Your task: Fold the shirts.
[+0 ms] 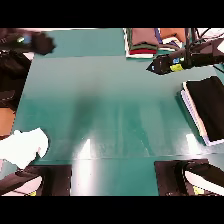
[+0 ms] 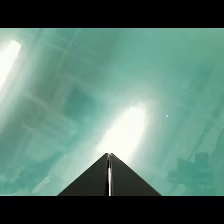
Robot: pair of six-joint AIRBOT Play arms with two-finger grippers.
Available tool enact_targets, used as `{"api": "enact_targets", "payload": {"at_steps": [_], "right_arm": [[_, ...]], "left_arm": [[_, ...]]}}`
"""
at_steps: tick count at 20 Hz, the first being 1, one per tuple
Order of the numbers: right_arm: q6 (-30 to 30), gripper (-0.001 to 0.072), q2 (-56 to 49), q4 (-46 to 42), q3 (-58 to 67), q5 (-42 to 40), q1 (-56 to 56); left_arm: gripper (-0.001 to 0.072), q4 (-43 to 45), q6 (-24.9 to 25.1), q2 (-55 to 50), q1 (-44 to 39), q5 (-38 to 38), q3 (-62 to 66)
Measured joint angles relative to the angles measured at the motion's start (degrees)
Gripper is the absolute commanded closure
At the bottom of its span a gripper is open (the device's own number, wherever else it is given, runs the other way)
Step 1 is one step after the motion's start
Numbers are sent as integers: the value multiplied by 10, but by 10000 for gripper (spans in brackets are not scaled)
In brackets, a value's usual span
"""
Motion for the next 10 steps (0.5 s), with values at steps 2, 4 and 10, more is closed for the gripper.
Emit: {"api": "enact_targets", "payload": {"at_steps": [2,4,10], "right_arm": [[0,691,0,0,0,3,0],[0,691,0,0,0,5,0],[0,691,0,-1,0,7,0]], "left_arm": [[476,16,-3,56,53,-37,-85],[25,40,-6,106,99,-76,-179],[50,127,-16,165,183,-124,-432]]}}
